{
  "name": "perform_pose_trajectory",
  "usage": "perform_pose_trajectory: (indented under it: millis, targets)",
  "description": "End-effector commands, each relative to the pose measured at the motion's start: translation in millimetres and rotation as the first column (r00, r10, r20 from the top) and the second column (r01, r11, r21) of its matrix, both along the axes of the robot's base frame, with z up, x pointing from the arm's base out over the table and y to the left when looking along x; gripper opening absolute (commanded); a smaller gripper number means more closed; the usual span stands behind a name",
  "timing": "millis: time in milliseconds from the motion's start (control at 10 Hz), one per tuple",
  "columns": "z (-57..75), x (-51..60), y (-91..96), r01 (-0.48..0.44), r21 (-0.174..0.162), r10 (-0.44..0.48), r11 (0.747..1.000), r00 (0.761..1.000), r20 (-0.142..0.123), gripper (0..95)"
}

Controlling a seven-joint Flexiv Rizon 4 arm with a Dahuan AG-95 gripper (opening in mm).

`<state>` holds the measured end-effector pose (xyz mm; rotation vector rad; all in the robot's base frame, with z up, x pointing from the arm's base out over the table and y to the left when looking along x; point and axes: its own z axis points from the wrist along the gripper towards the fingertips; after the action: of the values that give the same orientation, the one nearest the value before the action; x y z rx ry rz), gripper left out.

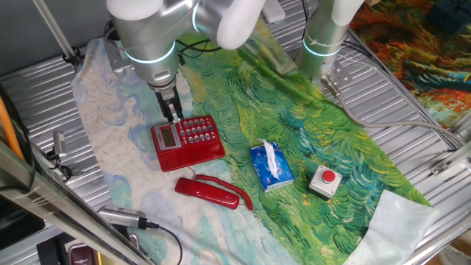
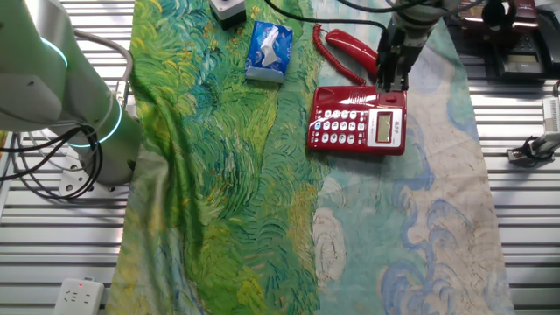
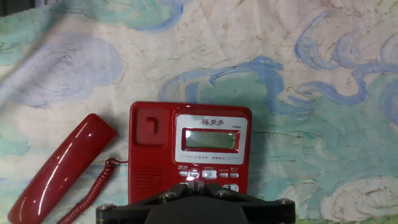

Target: Place the handset of the telephone on the corresponding phone cradle

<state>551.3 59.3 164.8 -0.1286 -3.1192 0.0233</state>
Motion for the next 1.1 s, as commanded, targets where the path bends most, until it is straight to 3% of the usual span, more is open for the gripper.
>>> perform_pose_trajectory:
  millis: [100, 300, 500, 600, 800, 1100]
  targets:
    - [1.2, 5.4, 2.9, 0.008, -0.001, -0.008, 1.000, 1.000, 0.002, 0.0]
    - [3.8, 16.6, 10.5, 0.024, -0.001, -0.024, 1.000, 1.000, 0.002, 0.0]
    - [11.0, 35.5, 25.6, 0.046, -0.003, -0.046, 0.999, 0.999, -0.002, 0.0]
    - [14.2, 43.3, 33.5, 0.075, -0.016, -0.075, 0.997, 0.997, -0.022, 0.0]
    - [20.5, 56.1, 47.1, 0.092, -0.044, -0.094, 0.995, 0.995, -0.035, 0.0]
    - [33.0, 76.0, 64.5, 0.106, -0.046, -0.109, 0.993, 0.992, -0.058, 0.0]
